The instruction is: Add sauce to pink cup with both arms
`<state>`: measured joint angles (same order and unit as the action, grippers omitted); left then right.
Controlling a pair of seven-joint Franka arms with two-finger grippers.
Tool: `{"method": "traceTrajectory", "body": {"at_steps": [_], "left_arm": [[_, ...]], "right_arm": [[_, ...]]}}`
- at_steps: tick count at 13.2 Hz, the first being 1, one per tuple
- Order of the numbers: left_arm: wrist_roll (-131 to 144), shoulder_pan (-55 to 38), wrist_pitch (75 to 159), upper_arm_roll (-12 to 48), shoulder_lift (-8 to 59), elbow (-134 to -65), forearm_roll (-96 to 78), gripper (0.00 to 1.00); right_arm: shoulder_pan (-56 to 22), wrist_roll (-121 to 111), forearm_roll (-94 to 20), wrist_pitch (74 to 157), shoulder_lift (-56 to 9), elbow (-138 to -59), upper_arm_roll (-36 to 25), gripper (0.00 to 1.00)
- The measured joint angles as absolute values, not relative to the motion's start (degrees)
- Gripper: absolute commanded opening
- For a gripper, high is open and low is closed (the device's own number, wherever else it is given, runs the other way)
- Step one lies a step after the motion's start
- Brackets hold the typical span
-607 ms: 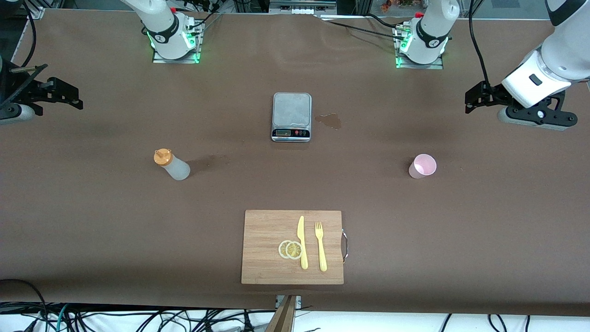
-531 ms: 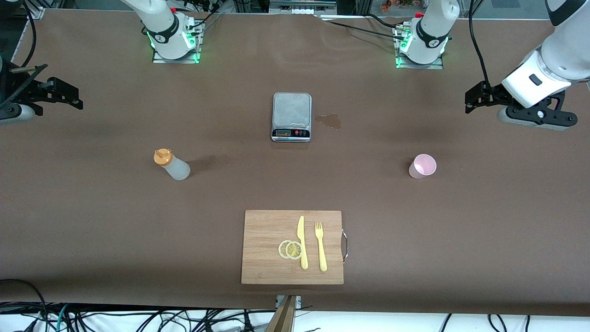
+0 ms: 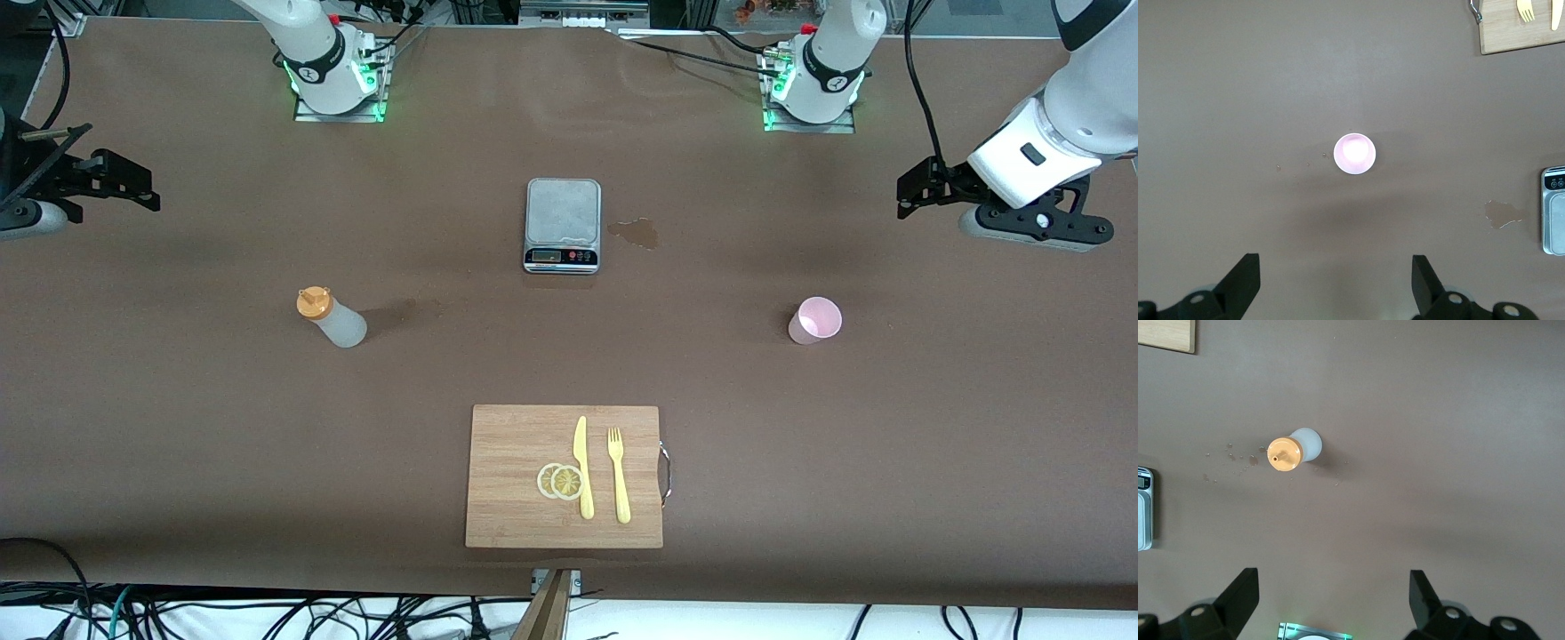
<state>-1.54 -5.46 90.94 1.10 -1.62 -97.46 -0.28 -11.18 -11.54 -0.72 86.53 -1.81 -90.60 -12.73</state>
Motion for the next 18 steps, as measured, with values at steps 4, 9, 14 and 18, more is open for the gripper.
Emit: {"method": "traceTrajectory", "body": {"at_steps": [4,9,14,18], "left_arm": [[-1.5,-5.5,90.9,1.1,-1.6,-97.5,-0.3,1.0],[-1.5,-5.4,90.5,1.0,-1.4,-97.0,-0.3,1.0],[-1.5,-5.3,89.9,1.0,-0.1,-95.7,-0.3,1.0],[-1.5,-5.3,89.5,1.0,0.0,-95.7,-0.3,1.0]], "right_arm": [[-11.2,-11.5,-0.7,86.5,-1.8,-90.6,-12.7,1.0],[-11.2,-11.5,-0.7,86.5,-1.8,-90.6,-12.7,1.0],[-11.2,-11.5,-0.8,86.7,-1.8,-90.6,-12.7,1.0],[-11.4,-11.5,-0.9,89.0,-1.9,-90.6,-12.4,1.0]]}}
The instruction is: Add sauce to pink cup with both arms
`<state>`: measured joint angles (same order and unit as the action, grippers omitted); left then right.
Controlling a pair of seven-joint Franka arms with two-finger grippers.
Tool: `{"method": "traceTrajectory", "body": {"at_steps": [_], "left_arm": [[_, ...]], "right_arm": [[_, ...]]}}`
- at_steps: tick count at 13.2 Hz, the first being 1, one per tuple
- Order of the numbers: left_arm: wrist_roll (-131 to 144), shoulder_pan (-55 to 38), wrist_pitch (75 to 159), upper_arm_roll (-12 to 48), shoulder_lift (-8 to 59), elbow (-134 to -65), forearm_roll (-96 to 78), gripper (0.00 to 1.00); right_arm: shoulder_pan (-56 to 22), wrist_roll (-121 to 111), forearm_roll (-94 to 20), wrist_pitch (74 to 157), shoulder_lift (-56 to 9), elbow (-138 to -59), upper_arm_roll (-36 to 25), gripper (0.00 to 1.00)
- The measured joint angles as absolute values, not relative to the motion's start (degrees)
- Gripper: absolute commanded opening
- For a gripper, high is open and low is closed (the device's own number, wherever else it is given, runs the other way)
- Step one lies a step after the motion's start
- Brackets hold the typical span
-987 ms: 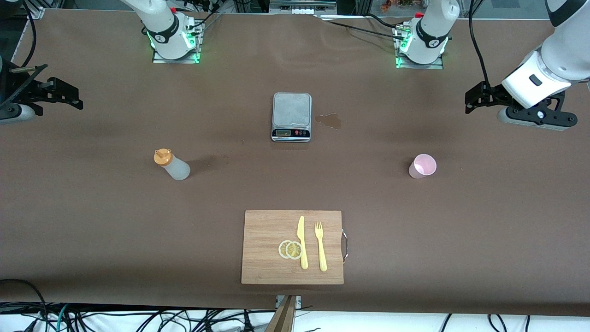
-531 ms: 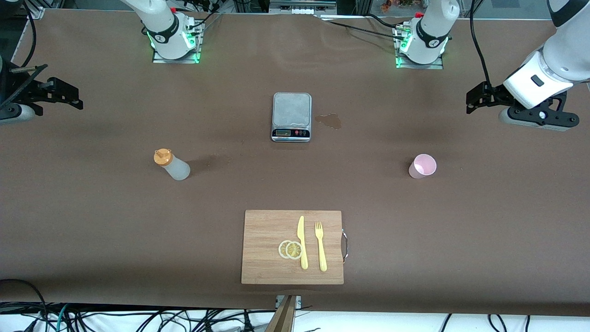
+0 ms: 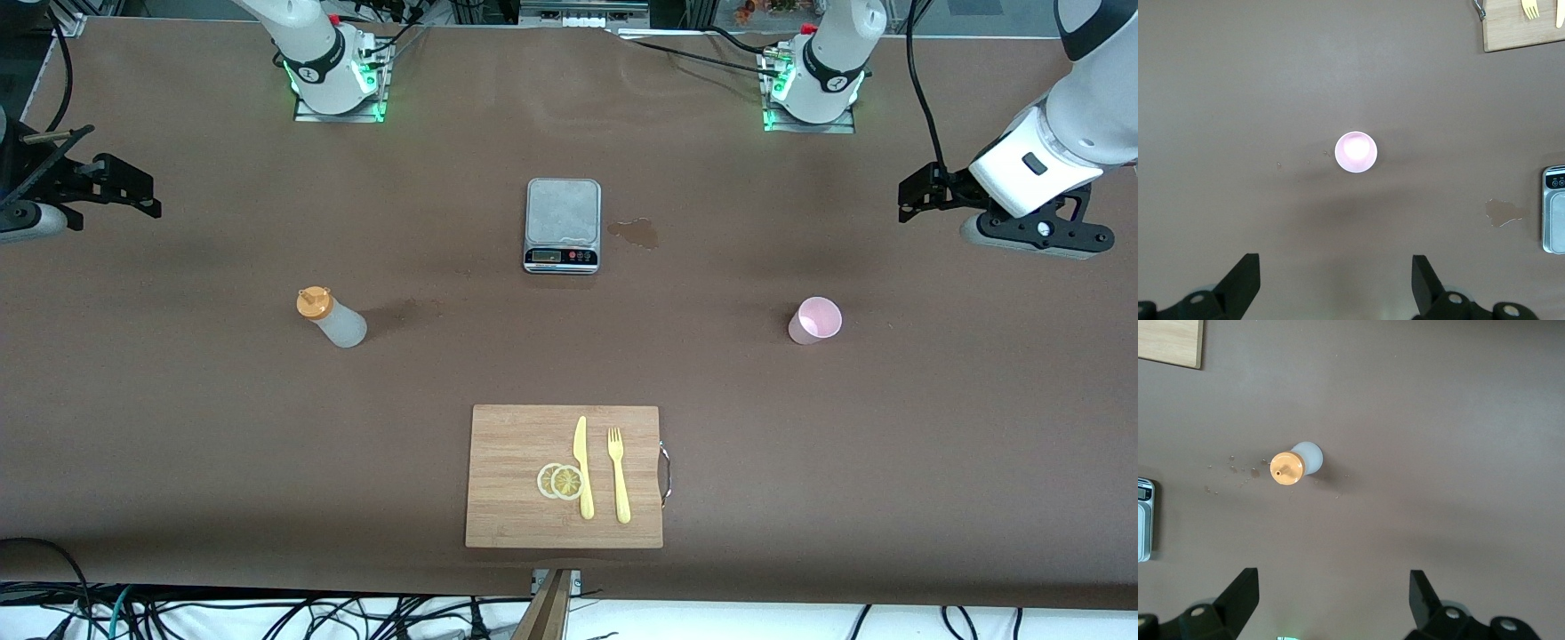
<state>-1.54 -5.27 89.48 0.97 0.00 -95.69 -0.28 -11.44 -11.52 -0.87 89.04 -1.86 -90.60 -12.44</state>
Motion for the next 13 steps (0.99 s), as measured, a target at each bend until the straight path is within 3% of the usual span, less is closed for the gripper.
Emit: {"method": "traceTrajectory", "body": {"at_steps": [8,13], "left_arm": [[-10.9,-1.2,87.8,0.8,4.7,-96.1,-0.3,1.0],[-13.2,0.5,99.2,1.3,12.5,-100.4,-0.3,1.0]], "right_arm": [[-11.4,-11.5,-0.9,88.9,-2.0,-90.6,-12.5,1.0],[-11.5,-11.5,-0.9,89.0,-2.3,-90.6,-12.3,1.0]]}}
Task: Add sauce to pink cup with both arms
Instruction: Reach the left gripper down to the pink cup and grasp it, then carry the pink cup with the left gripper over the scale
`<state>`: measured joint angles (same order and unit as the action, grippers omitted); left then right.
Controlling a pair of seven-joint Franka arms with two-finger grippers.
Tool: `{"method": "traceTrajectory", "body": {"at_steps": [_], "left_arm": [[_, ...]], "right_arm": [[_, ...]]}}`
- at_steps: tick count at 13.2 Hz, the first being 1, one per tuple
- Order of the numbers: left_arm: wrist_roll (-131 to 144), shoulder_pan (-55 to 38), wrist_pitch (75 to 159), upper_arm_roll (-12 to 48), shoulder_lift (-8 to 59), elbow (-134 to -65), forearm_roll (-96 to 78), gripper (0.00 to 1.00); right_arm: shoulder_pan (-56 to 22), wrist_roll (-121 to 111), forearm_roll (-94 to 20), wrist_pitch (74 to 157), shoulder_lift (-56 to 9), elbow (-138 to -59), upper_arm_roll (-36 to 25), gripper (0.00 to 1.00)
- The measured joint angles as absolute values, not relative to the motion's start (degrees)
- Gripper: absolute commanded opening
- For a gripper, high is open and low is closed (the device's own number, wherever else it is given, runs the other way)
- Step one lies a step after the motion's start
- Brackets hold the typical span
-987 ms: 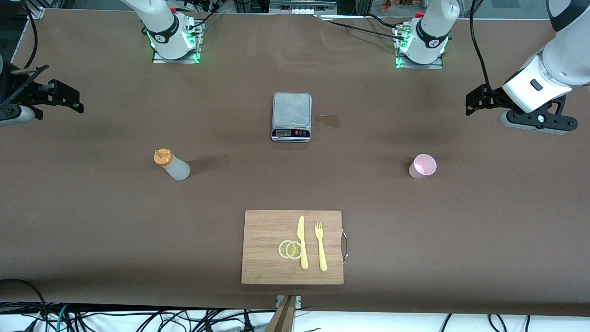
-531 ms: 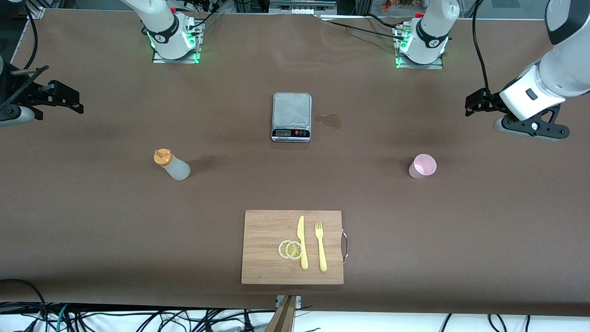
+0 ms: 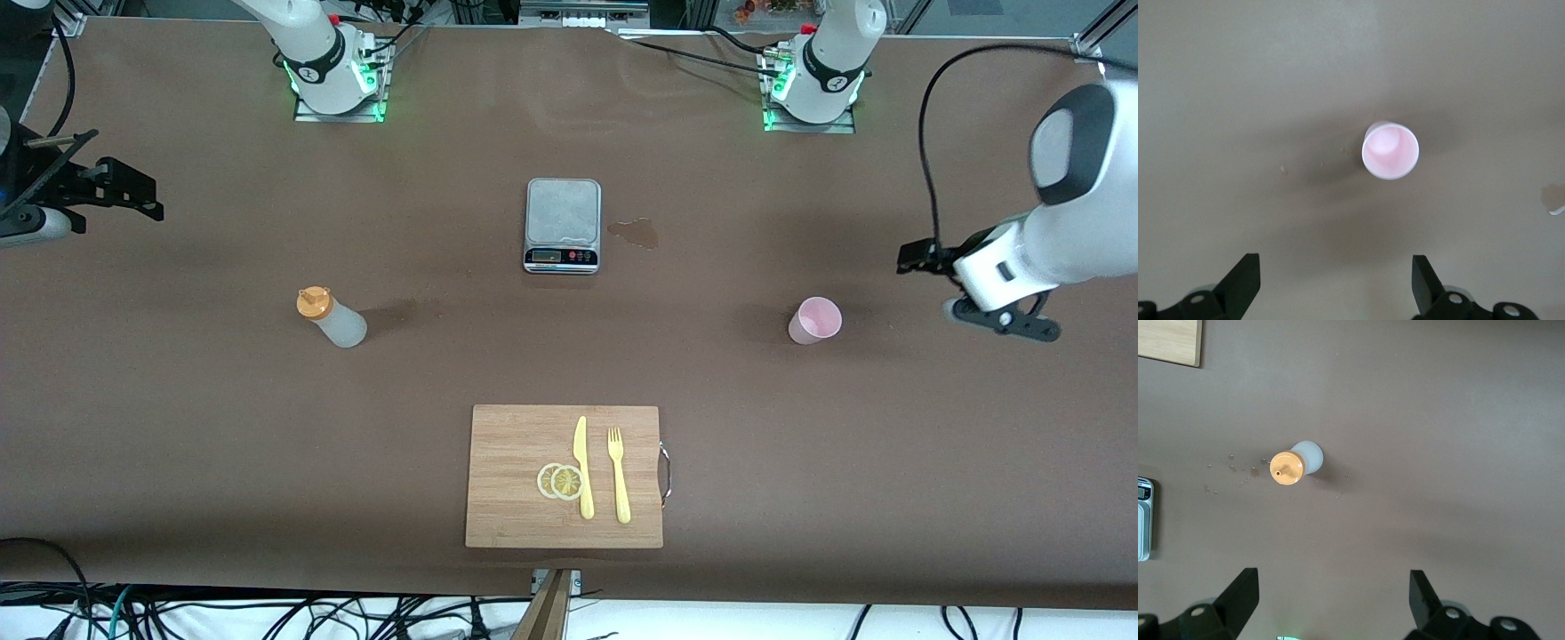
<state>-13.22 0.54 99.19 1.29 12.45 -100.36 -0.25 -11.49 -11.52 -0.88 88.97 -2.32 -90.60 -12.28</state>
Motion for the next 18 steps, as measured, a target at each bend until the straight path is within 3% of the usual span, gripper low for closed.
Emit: {"method": "traceTrajectory", "body": {"at_steps": [5,12,13,14,16,17,18], "left_arm": [[-13.4,0.2,115.6,4.1,13.3,-114.4,0.3,1.0],[-13.0,0.2,133.7,4.1,15.2,-122.3,4.8,1.0],[-12.8,0.2,135.6,4.1,16.4,-122.6,4.8,0.9],[-12.6,0.2,137.6,4.1,17.8,-122.8,4.8,0.52],[-12.4,0.3,139.8,4.1,20.3,-122.8,4.8,0.08],[-12.4,0.3,140.0,4.1,20.8,-122.8,4.8,0.0],[-12.3,0.3,140.0,4.1,20.9,-122.7,4.8,0.0]], "right_arm": [[-12.7,-11.6,-0.9,89.0,-2.4,-90.6,-11.8,1.0],[-14.5,-11.6,-0.4,89.3,-2.4,-89.9,-11.7,1.0],[-14.5,-11.6,-0.4,89.3,-2.4,-89.9,-11.7,1.0],[-14.5,-11.6,-0.4,89.3,-2.4,-89.8,-11.7,1.0],[-14.6,-11.6,-0.4,89.3,-2.4,-89.8,-11.7,1.0],[-14.6,-11.6,-0.4,89.3,-2.4,-89.8,-11.7,1.0],[-14.6,-11.6,-0.3,89.3,-2.4,-89.8,-11.7,1.0]]}}
